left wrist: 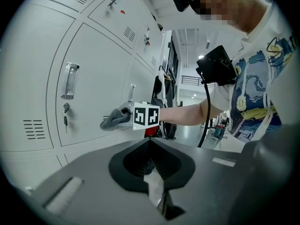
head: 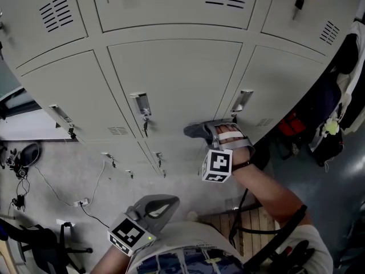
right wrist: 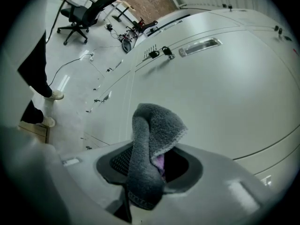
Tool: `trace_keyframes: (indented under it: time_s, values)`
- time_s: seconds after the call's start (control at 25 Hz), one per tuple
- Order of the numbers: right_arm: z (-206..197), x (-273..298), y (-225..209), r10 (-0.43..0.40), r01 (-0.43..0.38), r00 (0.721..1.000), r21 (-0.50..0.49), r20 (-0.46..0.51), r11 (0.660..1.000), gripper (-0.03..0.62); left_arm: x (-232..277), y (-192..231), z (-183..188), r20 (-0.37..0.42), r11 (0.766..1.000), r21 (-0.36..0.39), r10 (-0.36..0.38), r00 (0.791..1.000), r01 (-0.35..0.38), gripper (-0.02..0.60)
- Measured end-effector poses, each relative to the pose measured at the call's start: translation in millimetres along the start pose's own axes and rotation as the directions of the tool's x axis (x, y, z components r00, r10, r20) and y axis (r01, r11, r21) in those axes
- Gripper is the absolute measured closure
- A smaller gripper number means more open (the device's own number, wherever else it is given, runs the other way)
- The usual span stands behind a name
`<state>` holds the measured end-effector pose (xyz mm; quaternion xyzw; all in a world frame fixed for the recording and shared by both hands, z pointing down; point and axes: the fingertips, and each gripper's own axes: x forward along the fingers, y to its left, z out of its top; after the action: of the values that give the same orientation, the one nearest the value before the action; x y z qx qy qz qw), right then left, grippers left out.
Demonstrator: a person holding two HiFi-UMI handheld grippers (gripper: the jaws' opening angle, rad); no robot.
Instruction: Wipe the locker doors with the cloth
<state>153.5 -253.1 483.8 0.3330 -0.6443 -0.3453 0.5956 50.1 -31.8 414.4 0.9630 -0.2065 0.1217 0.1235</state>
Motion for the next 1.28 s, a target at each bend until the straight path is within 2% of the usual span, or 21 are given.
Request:
trace_keyframes:
  time_s: [0.48,0.6,0.68,0.84,0.96,1.12,1.28]
  values:
    - [-10.4,31.2,45.7,0.110,-0.111,0.993,-0.026,-0.039,0.994,0.447,-4.1,1.8,0.5,0.009,1.000,-0.010,0.017,1.000,-0.017,0.578]
    - [-7.6,20.1,42.0,0.136,-0.136,0.991,-0.001,-0.018,0.991,0.447,-5.9,0.8,-2.2,0.007,1.000,-0.019,0.021,1.000,-0.021,0.578]
    - [0.8,-4.0,24.2,0.128,-0.128,0.992,0.030,0.016,0.991,0.447,-8.5,1.2,-2.9,0.013,0.999,-0.021,0.025,1.000,-0.025,0.578]
    - [18.7,-60.9,-30.9,0.054,-0.061,0.993,0.064,0.106,0.996,0.447,-11.9,2.5,1.5,0.029,0.999,-0.018,0.031,0.999,-0.031,0.578]
    - [28.3,-102.0,-83.9,-0.049,0.035,0.986,0.087,0.160,0.996,0.447,-12.9,0.8,0.7,0.028,1.000,-0.011,0.024,0.999,-0.023,0.578]
    - [39.5,-149.5,-163.4,-0.223,0.198,0.955,0.137,0.198,0.971,0.447,-11.3,-2.4,0.1,0.037,1.000,0.007,0.007,0.999,-0.007,0.578]
    - [43.2,-177.2,-220.8,-0.346,0.316,0.916,0.165,0.205,0.934,0.447,-13.4,-4.0,2.6,0.047,1.000,0.010,0.007,0.999,-0.008,0.578]
